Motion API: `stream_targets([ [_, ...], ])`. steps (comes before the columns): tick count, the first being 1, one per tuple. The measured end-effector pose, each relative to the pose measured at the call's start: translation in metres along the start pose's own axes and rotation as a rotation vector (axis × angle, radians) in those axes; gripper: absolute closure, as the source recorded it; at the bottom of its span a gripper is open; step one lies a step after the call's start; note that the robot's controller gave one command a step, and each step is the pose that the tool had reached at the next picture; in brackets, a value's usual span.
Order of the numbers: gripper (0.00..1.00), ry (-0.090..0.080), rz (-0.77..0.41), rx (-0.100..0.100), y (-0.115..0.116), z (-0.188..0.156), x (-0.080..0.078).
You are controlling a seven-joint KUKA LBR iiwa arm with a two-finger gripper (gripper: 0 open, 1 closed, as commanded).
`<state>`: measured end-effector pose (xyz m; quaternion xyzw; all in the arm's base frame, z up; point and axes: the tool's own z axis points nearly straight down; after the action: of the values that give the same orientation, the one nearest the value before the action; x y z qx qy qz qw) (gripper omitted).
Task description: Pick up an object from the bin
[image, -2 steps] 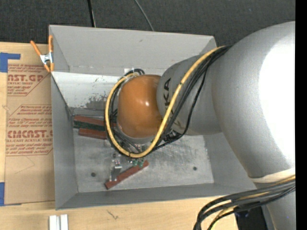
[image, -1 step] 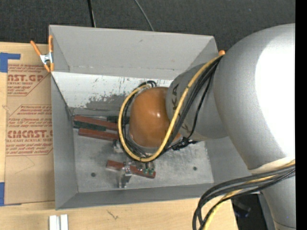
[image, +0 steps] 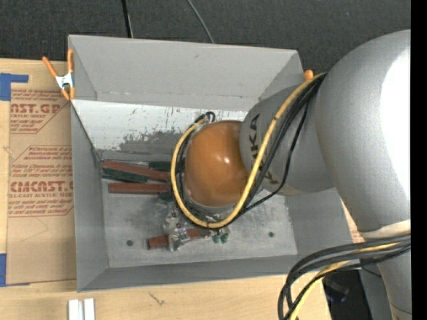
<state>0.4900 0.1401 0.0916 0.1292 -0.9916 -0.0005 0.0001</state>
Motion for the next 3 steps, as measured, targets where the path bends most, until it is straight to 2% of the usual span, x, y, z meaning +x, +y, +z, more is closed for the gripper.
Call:
stream_targets([
  [1,1.0,0.0,0.0,0.0,0.0,0.0,0.0],
  [2,1.0,0.002,-0.265,0.0,-0.042,-0.024,0.021],
  [3,1.0,0.001,-0.265,-0.001,-0.042,-0.024,0.021],
])
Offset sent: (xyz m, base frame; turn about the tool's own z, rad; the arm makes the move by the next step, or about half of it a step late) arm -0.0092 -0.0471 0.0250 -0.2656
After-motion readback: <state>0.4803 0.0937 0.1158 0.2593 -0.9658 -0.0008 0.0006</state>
